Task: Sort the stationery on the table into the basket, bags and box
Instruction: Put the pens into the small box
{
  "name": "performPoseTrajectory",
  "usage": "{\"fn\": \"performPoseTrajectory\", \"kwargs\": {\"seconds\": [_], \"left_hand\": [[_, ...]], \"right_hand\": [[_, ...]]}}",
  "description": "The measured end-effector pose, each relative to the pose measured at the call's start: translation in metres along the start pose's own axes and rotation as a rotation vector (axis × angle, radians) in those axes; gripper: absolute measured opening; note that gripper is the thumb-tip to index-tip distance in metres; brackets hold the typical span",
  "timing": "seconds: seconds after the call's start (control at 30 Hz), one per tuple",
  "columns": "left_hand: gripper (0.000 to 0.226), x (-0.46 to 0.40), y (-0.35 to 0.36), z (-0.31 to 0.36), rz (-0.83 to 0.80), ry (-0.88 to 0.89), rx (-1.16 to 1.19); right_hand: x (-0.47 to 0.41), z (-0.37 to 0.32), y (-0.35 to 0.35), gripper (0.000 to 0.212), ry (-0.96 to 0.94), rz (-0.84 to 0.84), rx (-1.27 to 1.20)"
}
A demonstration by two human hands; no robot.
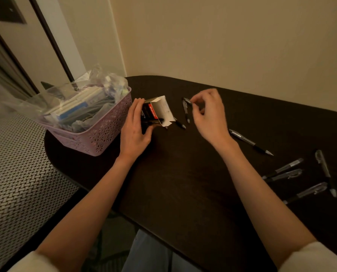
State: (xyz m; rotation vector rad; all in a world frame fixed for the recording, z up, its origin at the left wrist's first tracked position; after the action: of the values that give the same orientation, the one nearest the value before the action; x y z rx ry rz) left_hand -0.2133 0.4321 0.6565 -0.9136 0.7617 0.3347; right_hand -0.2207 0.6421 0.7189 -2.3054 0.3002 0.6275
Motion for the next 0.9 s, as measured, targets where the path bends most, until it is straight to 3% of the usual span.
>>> {"fn": "performPoseTrajectory", "kwargs": {"seconds": [0.1, 0.23, 0.43, 0.67, 0.73, 0.9], "left_hand": [[0.077, -0.001, -0.002, 0.000, 0.031, -0.027, 0.022], [0.078, -0.001, -0.003, 0.000, 0.051, -0.031, 0.047], [0.079, -0.001, -0.004, 0.001, 0.060, -0.032, 0.061], [0.079, -0.002, -0.004, -0.001, 0.056, -0.002, 0.067], [0.078, -0.002, -0.004, 0.000, 0.057, 0.012, 0.077], [0.079, -0.001, -0.003, 0.001, 0.027, 0.032, 0.052]], "right_hand": [[-0.001, 0.023, 0.019, 0.027, 0.176, -0.189, 0.172], [-0.006, 0.031, 0.055, 0.033, 0.205, -0.403, 0.232], [-0.042, 0.021, 0.096, 0.027, 0.103, -0.446, 0.292], [-0.059, 0.025, 0.121, 0.019, 0.184, -0.589, 0.332], [-0.058, 0.021, 0.110, 0.017, 0.202, -0.554, 0.282], [-0.055, -0.022, 0.038, 0.012, 0.132, -0.177, -0.026]]}}
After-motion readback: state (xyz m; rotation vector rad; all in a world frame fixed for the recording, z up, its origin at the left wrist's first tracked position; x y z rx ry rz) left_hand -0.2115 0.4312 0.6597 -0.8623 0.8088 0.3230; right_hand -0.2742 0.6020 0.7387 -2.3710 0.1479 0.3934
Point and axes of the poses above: each hand's wrist, its own x-axis away from the middle knuckle, its own y-axis out of the palm, z = x × y, the point moved 4 cm from there along -x, towards the middle knuckle, and after that the axes turned 5 degrees about y, right-handed, at the moved point
